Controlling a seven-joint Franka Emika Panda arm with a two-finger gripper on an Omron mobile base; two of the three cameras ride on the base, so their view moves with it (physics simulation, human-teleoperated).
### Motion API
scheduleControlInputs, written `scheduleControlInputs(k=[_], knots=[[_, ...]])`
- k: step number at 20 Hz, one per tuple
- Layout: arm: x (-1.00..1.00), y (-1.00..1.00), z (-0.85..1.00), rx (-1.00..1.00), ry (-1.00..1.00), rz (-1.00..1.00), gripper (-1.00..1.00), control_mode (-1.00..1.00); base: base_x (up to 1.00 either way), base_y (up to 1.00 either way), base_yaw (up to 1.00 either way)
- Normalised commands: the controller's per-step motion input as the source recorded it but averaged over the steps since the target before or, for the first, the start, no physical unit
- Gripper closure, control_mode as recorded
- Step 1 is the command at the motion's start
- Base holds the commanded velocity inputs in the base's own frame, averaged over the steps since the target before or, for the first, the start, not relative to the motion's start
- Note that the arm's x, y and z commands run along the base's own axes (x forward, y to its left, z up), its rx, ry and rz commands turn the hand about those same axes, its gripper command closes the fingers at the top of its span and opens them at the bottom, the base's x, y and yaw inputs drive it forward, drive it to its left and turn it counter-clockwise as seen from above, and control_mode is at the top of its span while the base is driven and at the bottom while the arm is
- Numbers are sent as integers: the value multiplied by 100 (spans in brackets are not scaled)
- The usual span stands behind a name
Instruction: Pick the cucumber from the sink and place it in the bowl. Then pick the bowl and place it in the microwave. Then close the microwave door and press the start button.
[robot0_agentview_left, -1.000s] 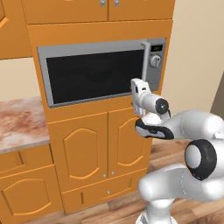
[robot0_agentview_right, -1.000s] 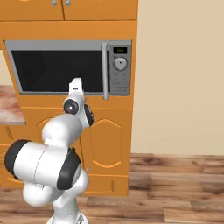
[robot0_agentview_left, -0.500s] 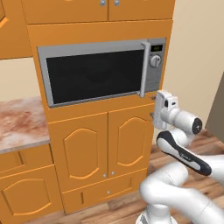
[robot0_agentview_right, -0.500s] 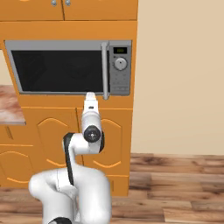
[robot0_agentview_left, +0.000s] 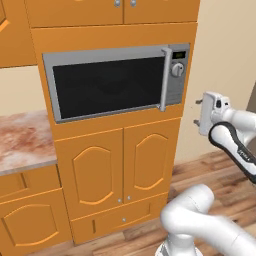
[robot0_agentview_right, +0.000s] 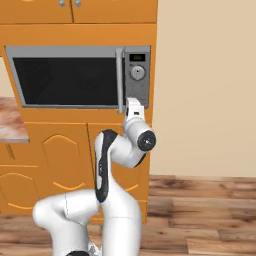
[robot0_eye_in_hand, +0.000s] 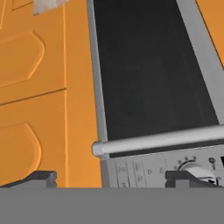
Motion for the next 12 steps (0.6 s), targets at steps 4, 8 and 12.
scheduleControlInputs(k=[4, 8, 12], knots=[[59, 7, -22, -2, -12, 6, -100, -100, 0, 0, 0], [42, 0, 0, 0, -16, 0, -100, -100, 0, 0, 0], [30, -3, 0, 0, -7, 0, -100, -100, 0, 0, 0]])
